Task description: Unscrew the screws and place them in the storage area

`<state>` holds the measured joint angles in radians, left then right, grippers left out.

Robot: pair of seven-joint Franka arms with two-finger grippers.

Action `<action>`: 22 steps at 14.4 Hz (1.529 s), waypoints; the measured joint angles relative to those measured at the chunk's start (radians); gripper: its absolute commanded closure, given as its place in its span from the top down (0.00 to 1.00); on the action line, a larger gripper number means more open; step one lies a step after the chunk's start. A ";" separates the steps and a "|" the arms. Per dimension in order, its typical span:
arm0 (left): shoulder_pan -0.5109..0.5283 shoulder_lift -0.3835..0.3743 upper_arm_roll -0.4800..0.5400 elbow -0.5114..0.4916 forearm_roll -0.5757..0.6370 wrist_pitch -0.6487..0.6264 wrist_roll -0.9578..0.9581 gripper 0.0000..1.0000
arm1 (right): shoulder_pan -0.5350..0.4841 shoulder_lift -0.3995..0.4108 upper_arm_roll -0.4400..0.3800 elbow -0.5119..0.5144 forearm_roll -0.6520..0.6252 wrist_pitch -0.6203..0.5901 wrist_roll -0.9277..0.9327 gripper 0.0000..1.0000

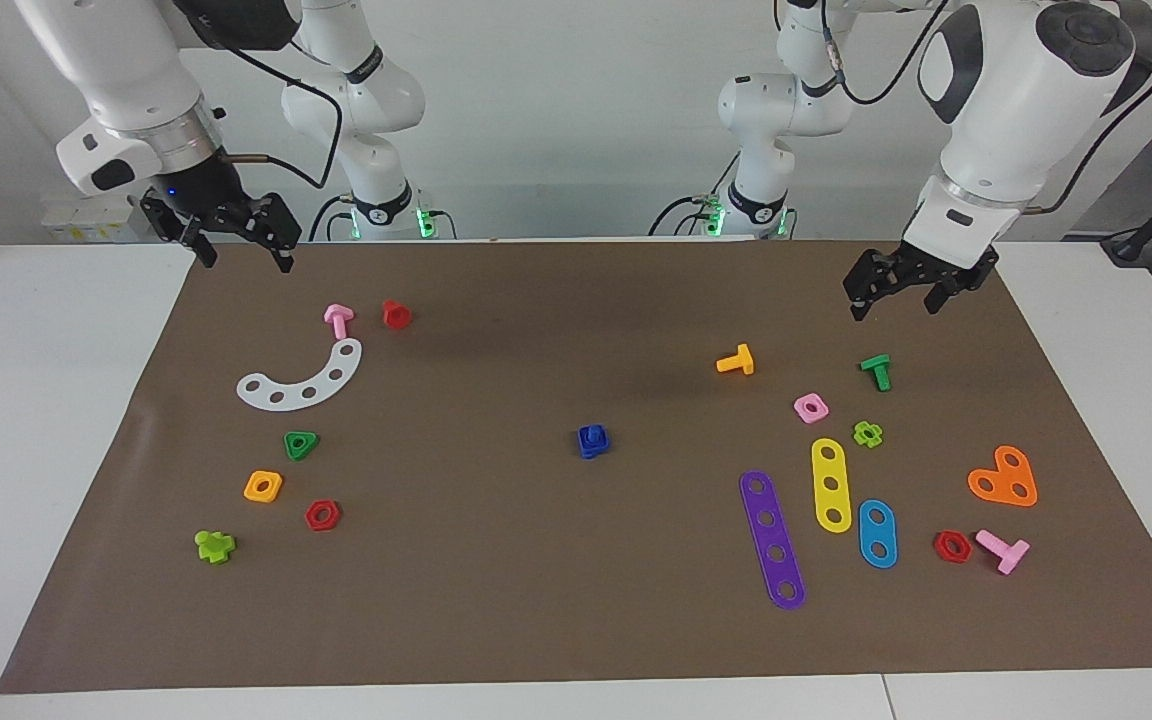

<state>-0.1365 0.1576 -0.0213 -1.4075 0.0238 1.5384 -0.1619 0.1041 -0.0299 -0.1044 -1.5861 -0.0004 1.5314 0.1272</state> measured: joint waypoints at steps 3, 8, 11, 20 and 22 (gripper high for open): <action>0.000 0.000 -0.001 -0.001 0.000 0.000 0.000 1.00 | 0.000 0.000 0.000 0.000 0.000 0.000 0.000 1.00; 0.000 -0.002 -0.004 -0.024 -0.030 0.012 0.033 0.99 | 0.000 0.000 0.000 0.000 0.000 0.000 0.000 1.00; -0.009 -0.003 -0.012 -0.067 -0.078 0.057 0.034 0.98 | 0.000 0.000 0.000 0.000 0.000 0.000 0.000 1.00; -0.308 0.141 -0.019 -0.110 -0.088 0.335 -0.357 0.92 | 0.000 0.000 0.000 0.000 0.000 0.000 0.000 1.00; -0.363 0.211 -0.018 -0.107 -0.088 0.409 -0.428 0.91 | 0.000 0.000 0.000 0.000 0.000 0.000 0.000 1.00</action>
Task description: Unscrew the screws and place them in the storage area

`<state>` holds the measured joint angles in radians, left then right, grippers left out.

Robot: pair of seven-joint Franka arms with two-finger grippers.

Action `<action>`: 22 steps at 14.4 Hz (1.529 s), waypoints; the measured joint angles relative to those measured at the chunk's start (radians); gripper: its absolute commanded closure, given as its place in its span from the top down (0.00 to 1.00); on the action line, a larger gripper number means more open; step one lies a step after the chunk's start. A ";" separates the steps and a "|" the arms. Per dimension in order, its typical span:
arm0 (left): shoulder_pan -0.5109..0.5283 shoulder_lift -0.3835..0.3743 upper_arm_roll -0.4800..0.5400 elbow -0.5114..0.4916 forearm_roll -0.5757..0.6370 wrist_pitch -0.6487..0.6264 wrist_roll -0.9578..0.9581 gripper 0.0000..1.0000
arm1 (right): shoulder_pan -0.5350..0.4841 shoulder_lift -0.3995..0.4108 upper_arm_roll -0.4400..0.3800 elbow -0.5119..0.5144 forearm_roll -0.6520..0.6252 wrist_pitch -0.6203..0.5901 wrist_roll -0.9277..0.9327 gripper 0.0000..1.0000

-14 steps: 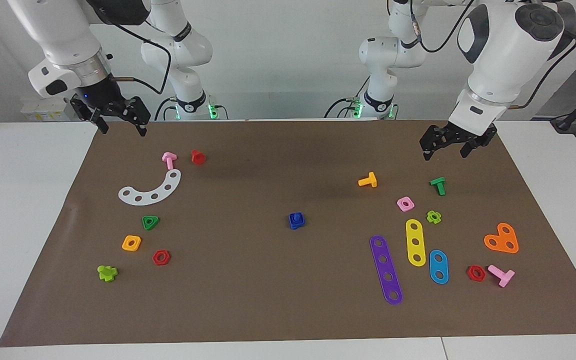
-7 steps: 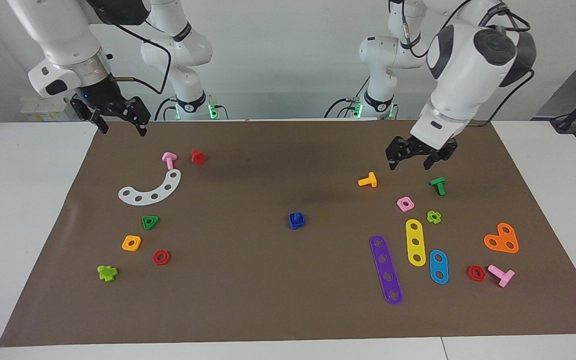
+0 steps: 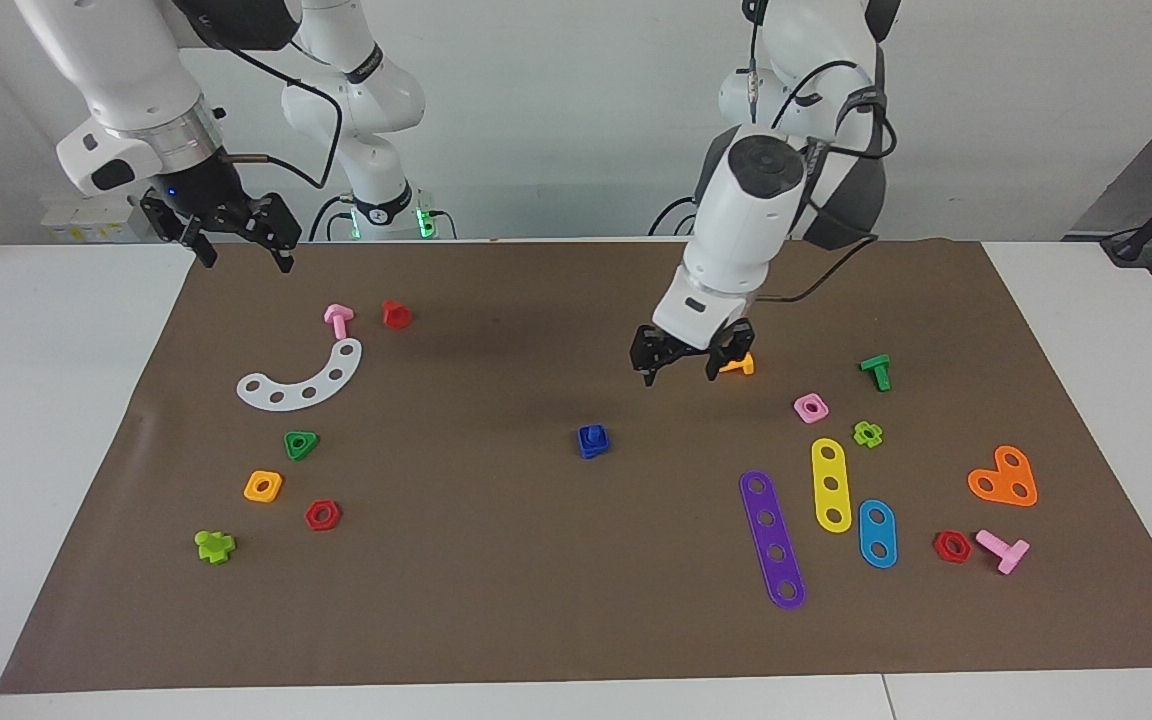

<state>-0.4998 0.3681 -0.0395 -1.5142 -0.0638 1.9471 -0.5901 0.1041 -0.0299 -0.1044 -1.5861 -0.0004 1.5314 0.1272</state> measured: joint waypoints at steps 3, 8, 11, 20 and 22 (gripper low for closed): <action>-0.063 0.125 0.002 0.030 0.003 0.097 -0.052 0.88 | 0.000 0.000 0.000 0.000 0.000 0.000 0.000 1.00; -0.073 0.189 0.004 0.030 0.009 0.205 -0.055 0.85 | 0.000 0.000 0.000 0.000 0.000 0.000 0.000 1.00; -0.096 0.207 0.004 0.008 0.012 0.216 -0.055 0.83 | 0.000 0.000 0.000 0.000 0.000 0.000 0.000 1.00; -0.106 0.221 0.006 -0.020 0.013 0.236 -0.056 0.73 | 0.000 0.000 0.000 0.000 0.000 0.000 0.000 1.00; -0.106 0.221 0.006 -0.034 0.013 0.256 -0.056 0.72 | 0.000 0.000 0.000 0.000 0.000 0.000 0.000 1.00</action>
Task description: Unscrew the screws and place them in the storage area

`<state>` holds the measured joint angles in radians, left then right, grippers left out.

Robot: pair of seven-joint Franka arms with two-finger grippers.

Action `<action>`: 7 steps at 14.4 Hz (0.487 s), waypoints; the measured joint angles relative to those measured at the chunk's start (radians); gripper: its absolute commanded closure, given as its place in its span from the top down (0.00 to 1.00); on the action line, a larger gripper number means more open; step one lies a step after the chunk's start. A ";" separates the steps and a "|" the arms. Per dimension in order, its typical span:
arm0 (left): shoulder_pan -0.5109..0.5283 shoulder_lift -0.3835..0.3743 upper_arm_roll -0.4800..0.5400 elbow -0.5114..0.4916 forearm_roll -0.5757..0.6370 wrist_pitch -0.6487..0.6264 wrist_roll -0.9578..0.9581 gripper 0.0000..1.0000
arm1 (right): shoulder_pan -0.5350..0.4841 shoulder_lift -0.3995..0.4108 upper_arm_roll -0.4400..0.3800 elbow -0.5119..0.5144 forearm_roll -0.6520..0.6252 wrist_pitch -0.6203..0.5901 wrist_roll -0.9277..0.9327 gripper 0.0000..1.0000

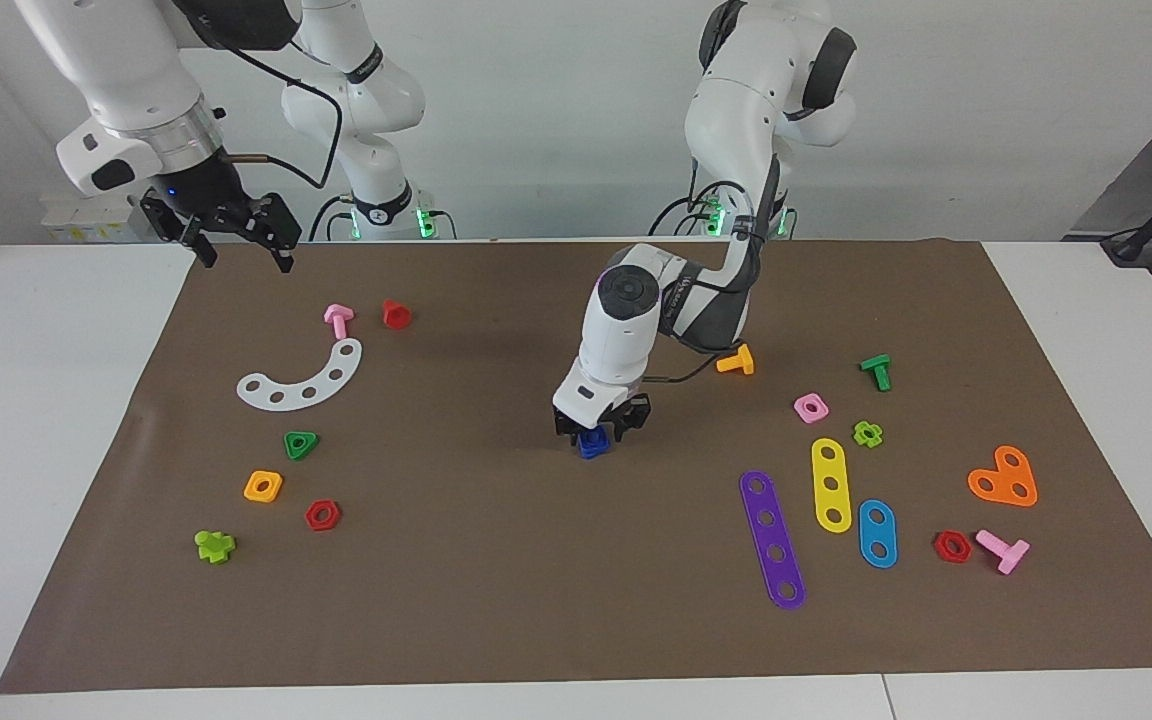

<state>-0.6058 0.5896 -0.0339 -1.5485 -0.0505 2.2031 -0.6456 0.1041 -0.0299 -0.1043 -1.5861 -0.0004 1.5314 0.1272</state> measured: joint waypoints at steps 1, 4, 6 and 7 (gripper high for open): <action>-0.001 0.000 0.000 -0.006 0.000 0.006 0.000 0.71 | 0.000 0.000 0.000 0.000 0.000 0.000 0.000 1.00; -0.007 0.000 -0.001 -0.011 0.000 0.011 0.000 0.66 | 0.000 0.000 0.000 0.000 0.000 0.000 0.000 1.00; -0.010 0.000 -0.001 -0.010 0.000 0.012 0.000 0.60 | 0.000 0.000 0.000 0.000 0.000 0.000 0.000 1.00; -0.010 0.000 -0.001 -0.010 0.001 0.012 0.000 0.57 | 0.000 0.000 0.000 0.000 0.000 0.000 0.000 1.00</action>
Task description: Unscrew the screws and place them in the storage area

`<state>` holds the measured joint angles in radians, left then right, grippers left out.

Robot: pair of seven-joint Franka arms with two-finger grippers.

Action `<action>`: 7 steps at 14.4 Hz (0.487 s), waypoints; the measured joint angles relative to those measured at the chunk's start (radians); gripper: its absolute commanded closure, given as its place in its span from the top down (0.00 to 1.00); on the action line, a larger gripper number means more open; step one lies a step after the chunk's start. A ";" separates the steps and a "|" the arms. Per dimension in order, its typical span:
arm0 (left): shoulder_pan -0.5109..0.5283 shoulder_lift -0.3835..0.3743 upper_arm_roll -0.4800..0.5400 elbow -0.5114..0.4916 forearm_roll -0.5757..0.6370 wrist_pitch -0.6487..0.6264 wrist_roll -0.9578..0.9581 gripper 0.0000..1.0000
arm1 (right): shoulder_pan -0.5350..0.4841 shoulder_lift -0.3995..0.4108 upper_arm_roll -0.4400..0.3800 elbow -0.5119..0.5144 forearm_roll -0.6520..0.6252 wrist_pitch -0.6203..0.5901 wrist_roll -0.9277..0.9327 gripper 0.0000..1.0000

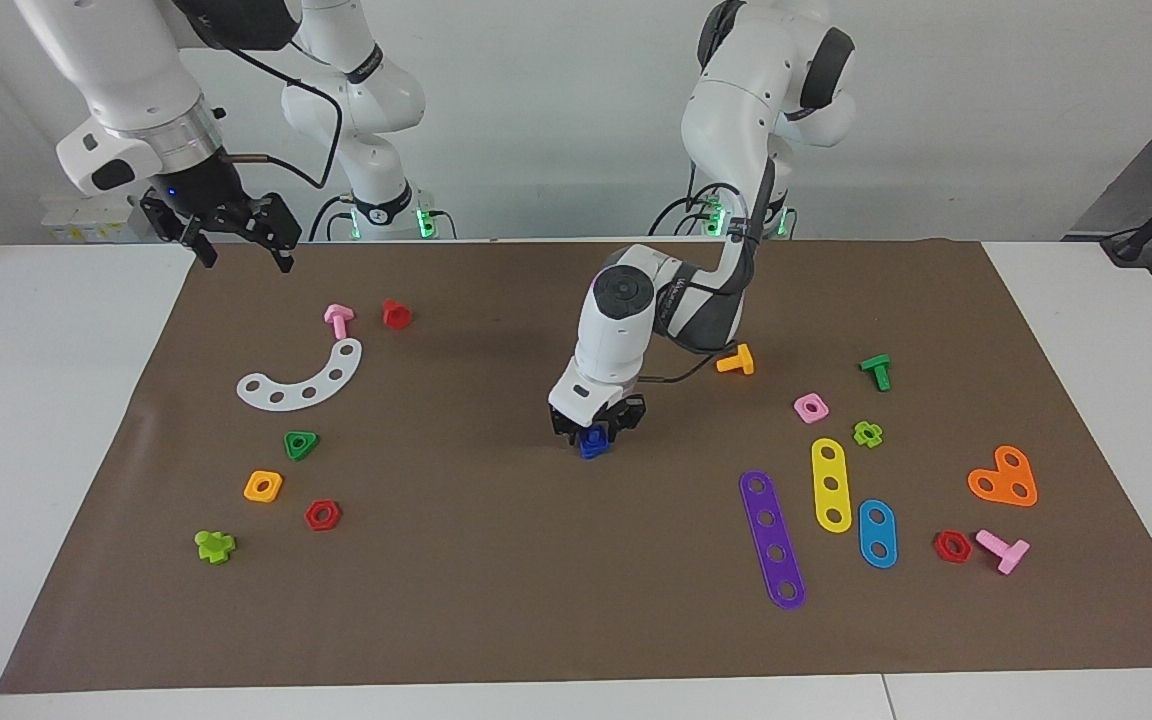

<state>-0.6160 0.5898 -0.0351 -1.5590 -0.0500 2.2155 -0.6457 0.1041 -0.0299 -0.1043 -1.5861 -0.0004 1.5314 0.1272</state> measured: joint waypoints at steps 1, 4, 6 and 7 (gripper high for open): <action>0.000 0.000 0.000 0.000 0.000 0.000 0.000 0.54 | 0.000 0.000 0.000 0.000 0.000 0.000 0.000 1.00; 0.000 0.000 0.001 -0.001 0.001 0.000 0.000 0.42 | 0.000 0.000 0.000 0.000 0.000 0.000 0.000 1.00; 0.000 -0.001 0.002 0.000 0.003 0.000 0.000 0.35 | 0.000 0.000 0.000 0.000 0.000 0.000 0.000 1.00; 0.000 -0.001 0.002 0.000 0.004 0.000 0.000 0.34 | 0.000 0.000 0.000 0.000 0.000 0.000 0.000 1.00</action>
<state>-0.6163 0.5885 -0.0335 -1.5594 -0.0465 2.2150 -0.6456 0.1041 -0.0299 -0.1043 -1.5861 -0.0004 1.5314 0.1272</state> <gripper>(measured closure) 0.533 0.000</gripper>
